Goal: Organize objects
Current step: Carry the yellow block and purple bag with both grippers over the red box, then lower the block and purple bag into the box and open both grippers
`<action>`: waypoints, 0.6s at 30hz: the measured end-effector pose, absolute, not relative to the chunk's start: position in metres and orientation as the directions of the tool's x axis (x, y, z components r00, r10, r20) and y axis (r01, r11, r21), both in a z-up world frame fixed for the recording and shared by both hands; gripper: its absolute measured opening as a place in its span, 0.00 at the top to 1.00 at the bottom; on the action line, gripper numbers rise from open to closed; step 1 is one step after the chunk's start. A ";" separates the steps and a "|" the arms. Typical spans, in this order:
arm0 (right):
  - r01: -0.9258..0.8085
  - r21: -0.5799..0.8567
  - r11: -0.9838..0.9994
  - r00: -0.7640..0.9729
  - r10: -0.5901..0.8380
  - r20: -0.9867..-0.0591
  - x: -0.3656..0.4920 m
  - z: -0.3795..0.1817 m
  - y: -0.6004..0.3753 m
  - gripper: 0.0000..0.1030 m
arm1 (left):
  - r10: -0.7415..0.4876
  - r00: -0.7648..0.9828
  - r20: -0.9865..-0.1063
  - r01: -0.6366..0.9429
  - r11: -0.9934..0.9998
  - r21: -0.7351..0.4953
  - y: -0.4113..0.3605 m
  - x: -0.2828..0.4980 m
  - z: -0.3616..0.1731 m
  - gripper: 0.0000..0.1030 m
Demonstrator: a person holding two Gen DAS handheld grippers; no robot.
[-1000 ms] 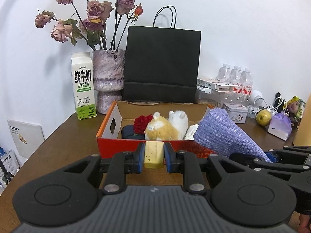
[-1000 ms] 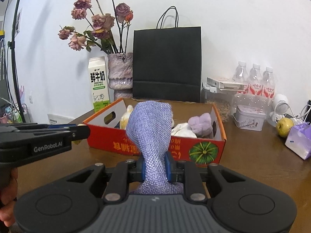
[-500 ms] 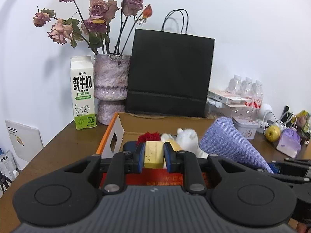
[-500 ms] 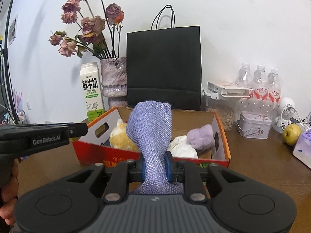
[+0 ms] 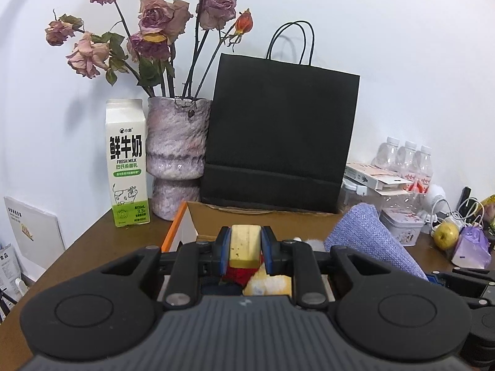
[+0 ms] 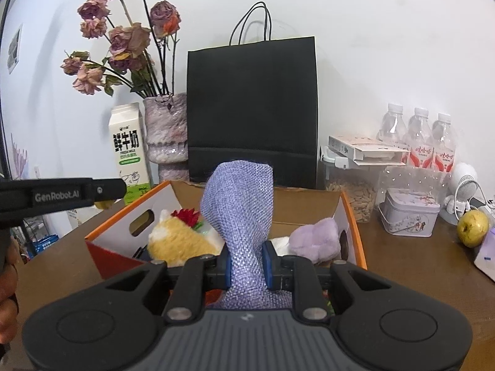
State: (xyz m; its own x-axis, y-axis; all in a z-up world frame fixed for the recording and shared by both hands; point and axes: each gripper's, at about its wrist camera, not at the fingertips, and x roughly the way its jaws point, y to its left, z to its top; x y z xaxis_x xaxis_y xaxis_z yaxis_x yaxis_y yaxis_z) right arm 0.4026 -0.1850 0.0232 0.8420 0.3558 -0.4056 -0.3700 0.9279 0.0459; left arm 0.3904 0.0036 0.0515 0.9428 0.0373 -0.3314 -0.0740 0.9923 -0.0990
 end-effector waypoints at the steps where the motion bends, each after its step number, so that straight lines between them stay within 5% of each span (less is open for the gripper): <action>1: -0.371 0.044 0.928 0.842 0.356 -0.405 0.405 0.023 -0.184 0.83 | 0.038 0.942 -0.332 -0.074 0.992 -0.097 0.004 0.394 0.051 0.79; 18: -0.352 0.042 0.935 0.852 0.339 -0.400 0.470 0.021 -0.183 0.83 | 0.052 0.935 -0.351 -0.085 0.993 -0.079 0.011 0.461 0.039 0.79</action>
State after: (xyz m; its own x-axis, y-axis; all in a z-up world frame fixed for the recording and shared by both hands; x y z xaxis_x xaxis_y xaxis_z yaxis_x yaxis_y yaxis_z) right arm 0.4701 -0.1825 0.0213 0.8518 0.3387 -0.3996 -0.3522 0.9350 0.0415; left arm 0.4606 0.0108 0.0394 0.9348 0.0519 -0.3514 -0.0847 0.9933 -0.0788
